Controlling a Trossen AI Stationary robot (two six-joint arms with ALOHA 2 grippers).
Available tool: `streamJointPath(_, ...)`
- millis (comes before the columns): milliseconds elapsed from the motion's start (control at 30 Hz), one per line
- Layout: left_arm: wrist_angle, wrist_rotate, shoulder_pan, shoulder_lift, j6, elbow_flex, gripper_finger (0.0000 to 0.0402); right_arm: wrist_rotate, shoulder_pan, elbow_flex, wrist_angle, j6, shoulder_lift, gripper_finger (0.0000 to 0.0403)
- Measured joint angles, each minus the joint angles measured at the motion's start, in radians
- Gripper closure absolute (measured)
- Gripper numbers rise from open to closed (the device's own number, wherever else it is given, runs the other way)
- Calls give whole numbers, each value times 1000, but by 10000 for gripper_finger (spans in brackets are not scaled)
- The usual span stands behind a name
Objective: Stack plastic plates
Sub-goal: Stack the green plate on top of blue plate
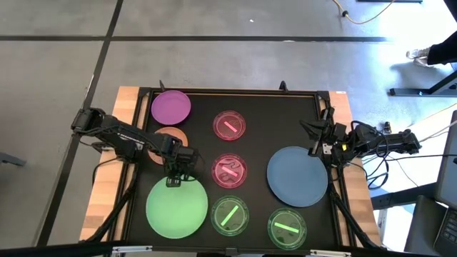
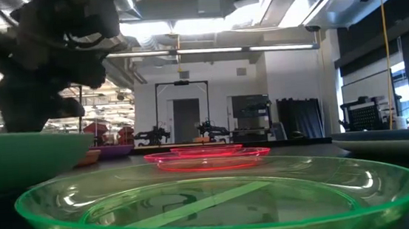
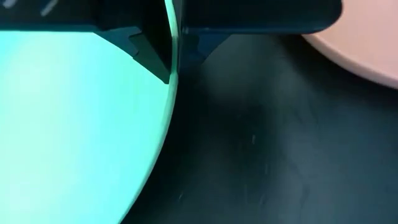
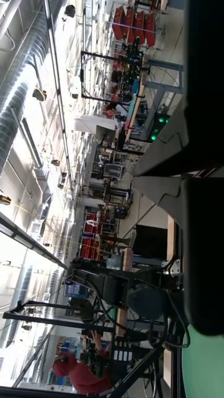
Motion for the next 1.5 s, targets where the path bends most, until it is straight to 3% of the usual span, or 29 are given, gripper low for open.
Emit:
streamJointPath(300,1,-3,9,0,-33,164,396,0,0,0,0,0,0,400)
streamJointPath(500,37,-178,9,0,-33,274,396,0,0,0,0,0,0,400)
streamJointPath(700,332,-317,28,0,-32,284,396,0,0,0,3,0,0,400)
streamJointPath(800,492,-328,50,23,-31,282,396,0,0,0,3,0,0,400)
streamJointPath(1233,978,-333,115,251,35,321,395,0,0,0,7,0,0,400)
streamJointPath(1500,1000,-325,131,475,148,518,386,-3,0,0,12,0,0,400)
